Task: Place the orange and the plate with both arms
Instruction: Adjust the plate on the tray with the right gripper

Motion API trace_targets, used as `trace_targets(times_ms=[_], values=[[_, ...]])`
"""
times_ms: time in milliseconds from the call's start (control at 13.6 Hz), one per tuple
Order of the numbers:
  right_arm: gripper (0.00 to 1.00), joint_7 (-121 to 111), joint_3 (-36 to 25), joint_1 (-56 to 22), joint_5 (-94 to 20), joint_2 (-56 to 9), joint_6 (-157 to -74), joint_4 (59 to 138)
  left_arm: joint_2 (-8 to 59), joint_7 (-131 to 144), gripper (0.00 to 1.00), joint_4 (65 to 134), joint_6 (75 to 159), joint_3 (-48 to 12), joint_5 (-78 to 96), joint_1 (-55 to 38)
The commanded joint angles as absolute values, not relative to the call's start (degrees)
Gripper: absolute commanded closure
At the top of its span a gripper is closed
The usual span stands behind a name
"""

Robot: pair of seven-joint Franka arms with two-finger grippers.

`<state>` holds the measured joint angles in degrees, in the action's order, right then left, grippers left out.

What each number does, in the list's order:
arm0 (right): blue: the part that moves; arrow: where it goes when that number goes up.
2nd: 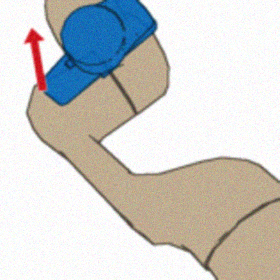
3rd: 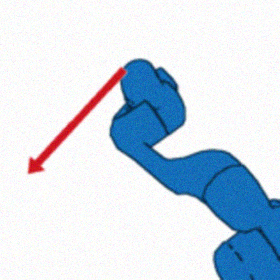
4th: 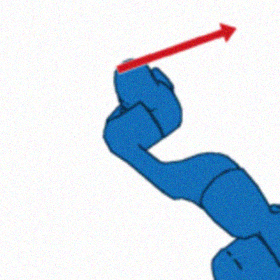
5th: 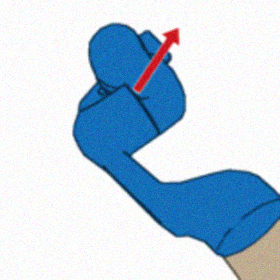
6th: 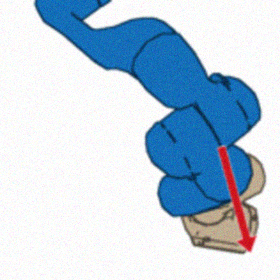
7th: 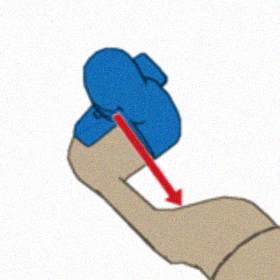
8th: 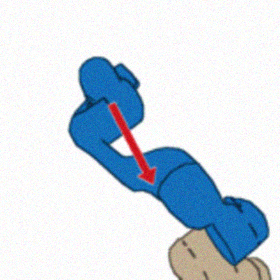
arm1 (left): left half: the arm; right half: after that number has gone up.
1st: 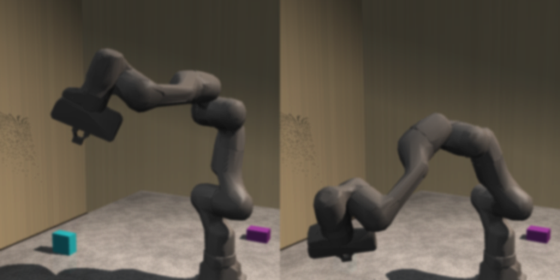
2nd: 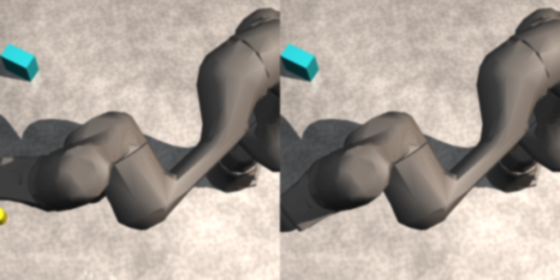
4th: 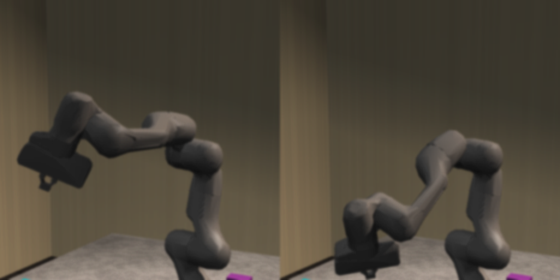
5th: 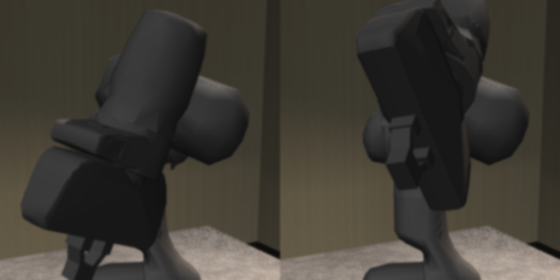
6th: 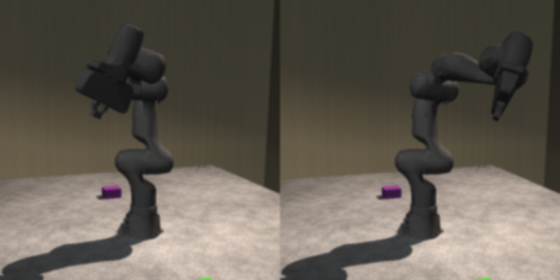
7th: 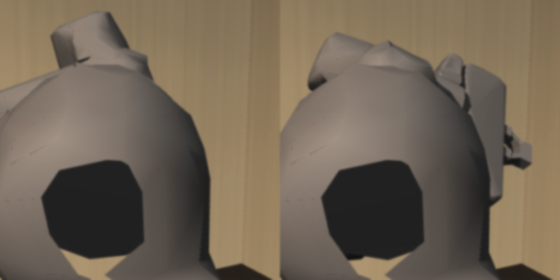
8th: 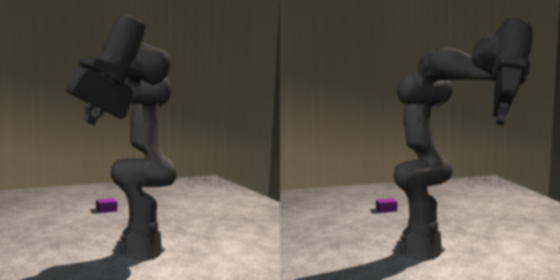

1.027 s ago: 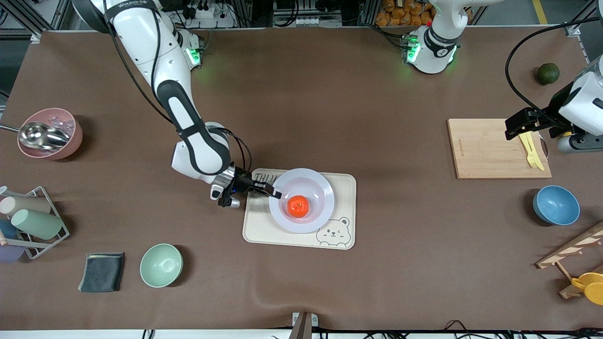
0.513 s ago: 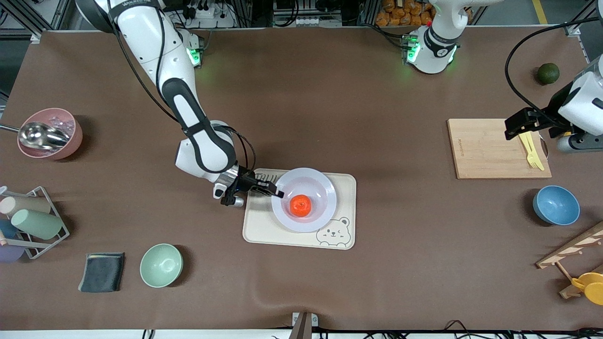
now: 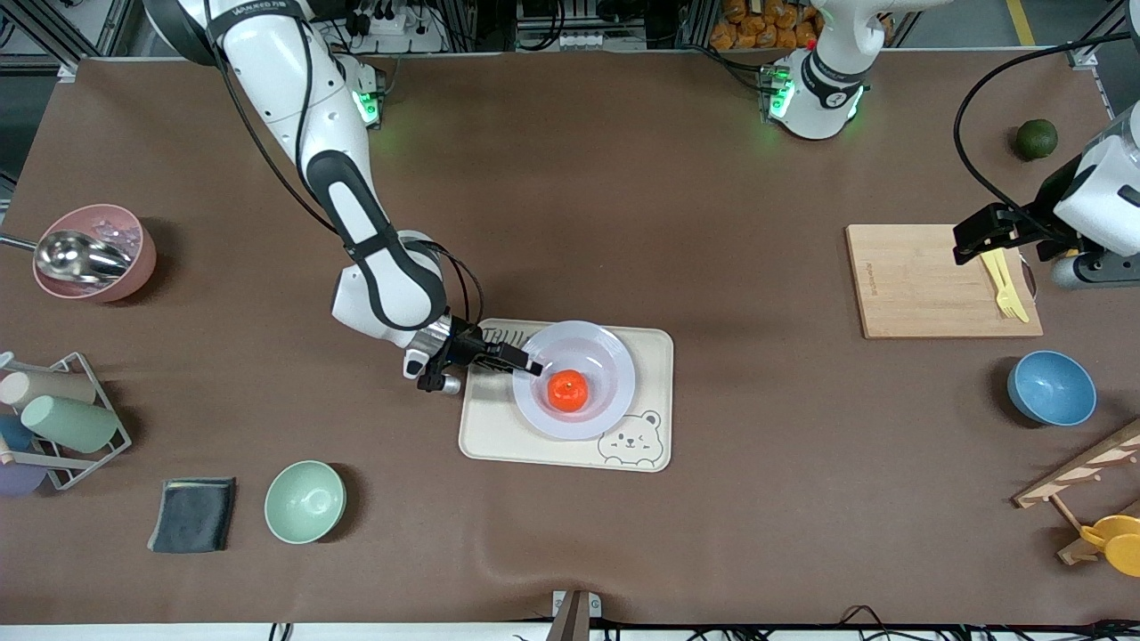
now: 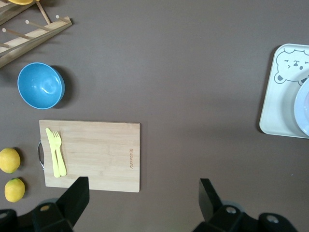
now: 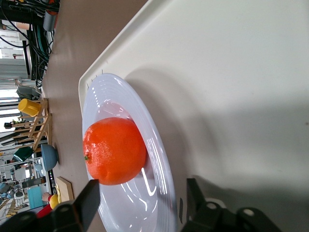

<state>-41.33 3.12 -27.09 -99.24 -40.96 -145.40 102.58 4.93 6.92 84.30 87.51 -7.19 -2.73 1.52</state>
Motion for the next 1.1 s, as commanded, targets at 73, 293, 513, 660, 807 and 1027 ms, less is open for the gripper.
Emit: trace_targets(times_ms=[73, 293, 513, 660, 807, 1027], values=[[0.0, -40.7, 3.4, -26.5, -99.6, -41.7, -145.7, 101.4, 4.4, 8.0, 0.0, 84.6, 87.8, -6.9, -2.1, 1.1], [0.0, -37.7, 3.3, -26.3, -98.3, -41.1, -145.7, 101.9, 3.7, 8.3, 0.0, 84.6, 87.7, -7.0, -2.0, 1.2], [0.0, -30.0, 3.2, -26.3, -91.7, -39.6, -145.7, 102.7, 3.3, 8.7, 0.0, 84.7, 87.7, -7.0, -1.9, 1.2], [0.0, -25.4, 3.3, -25.5, -86.0, -39.0, -145.3, 102.7, 3.3, 8.6, 0.0, 84.7, 87.7, -7.0, -1.9, 1.2], [0.0, -21.3, 3.3, -24.7, -82.2, -37.3, -144.7, 103.0, 3.3, 8.6, 0.0, 84.8, 87.6, -7.0, -1.9, 1.2], [0.0, -16.7, 3.3, -22.8, -76.3, -35.3, -141.3, 103.6, 3.3, 8.5, 0.0, 84.7, 87.5, -6.9, -2.0, 1.3]])
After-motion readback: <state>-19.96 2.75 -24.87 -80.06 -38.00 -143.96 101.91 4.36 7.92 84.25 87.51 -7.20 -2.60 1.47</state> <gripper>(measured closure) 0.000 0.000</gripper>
